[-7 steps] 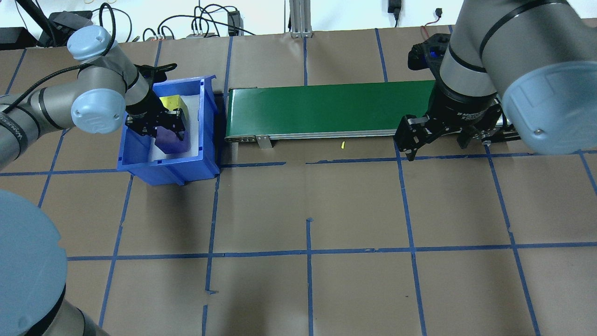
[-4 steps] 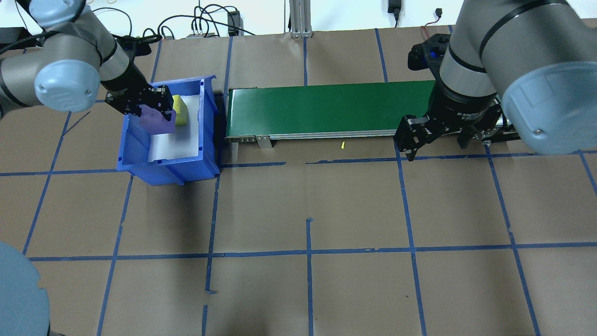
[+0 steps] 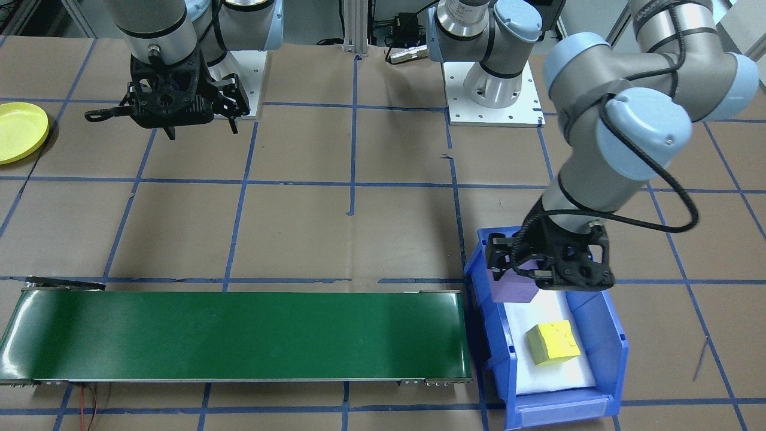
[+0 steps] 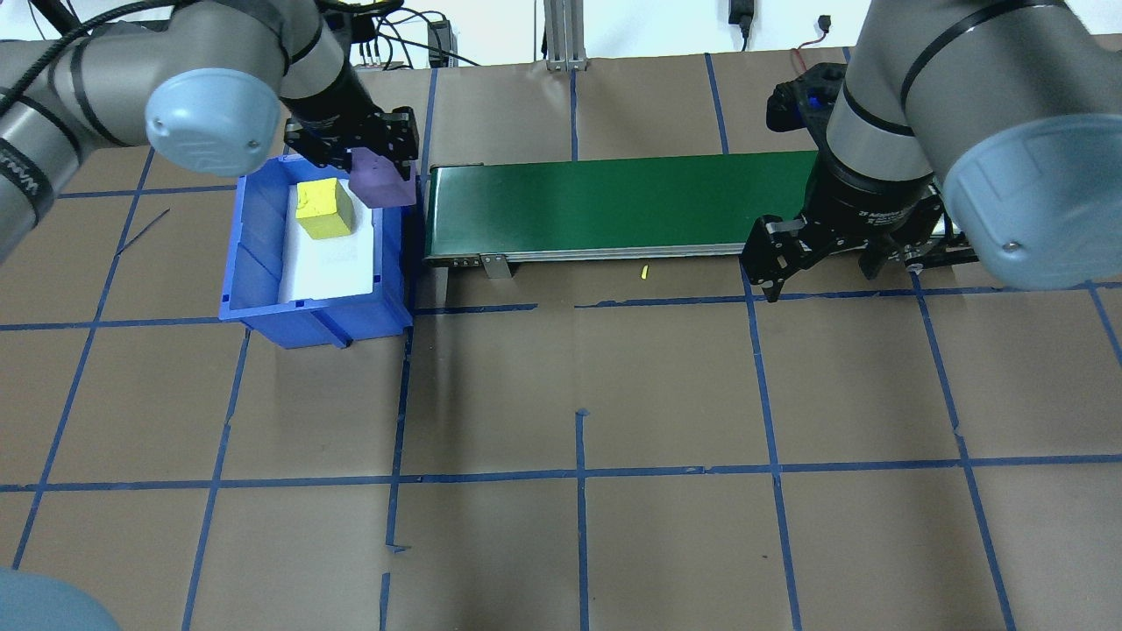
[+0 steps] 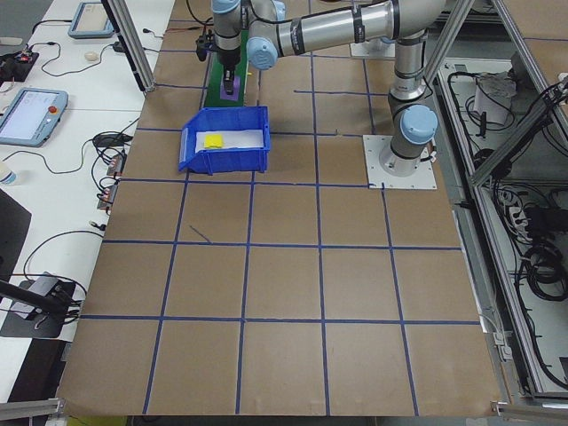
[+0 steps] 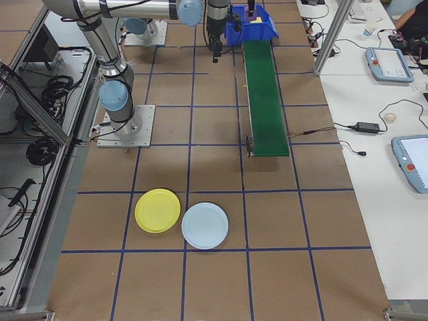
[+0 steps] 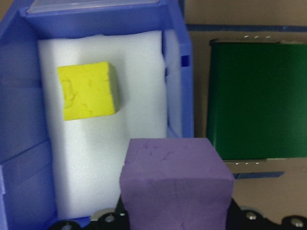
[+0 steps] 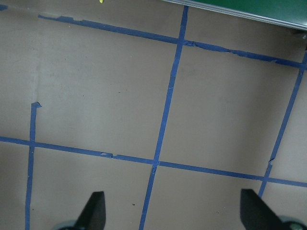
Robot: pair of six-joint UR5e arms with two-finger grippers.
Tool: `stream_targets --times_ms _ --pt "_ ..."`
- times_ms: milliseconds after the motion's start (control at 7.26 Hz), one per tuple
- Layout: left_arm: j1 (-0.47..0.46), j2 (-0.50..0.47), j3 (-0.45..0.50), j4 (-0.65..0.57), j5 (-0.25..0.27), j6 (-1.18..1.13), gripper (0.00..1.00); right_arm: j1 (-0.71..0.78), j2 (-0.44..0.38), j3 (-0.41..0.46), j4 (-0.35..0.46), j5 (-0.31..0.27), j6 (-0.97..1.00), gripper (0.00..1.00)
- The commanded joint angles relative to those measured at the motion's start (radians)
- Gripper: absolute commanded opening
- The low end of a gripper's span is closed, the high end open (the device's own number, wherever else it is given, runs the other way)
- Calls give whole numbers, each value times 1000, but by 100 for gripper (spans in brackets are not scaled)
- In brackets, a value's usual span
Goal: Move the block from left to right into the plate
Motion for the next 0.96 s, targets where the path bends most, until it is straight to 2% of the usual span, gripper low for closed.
stream_targets --times_ms 0,138,276,413,551,827 --pt "-69 -110 3 161 0 -43 39 0 0 0 0 0 0 100" --pt "-70 -150 2 200 0 -45 42 -2 0 0 0 0 0 100" --pt "-70 -158 -13 203 5 -40 57 -2 2 0 0 0 0 100" --pt "-70 -161 -15 206 2 -54 82 -2 2 0 0 0 0 100" --pt "-70 -161 -15 206 -1 -86 97 -2 2 0 0 0 0 100" --pt "-70 -109 7 177 8 -85 98 -2 2 2 0 0 0 100"
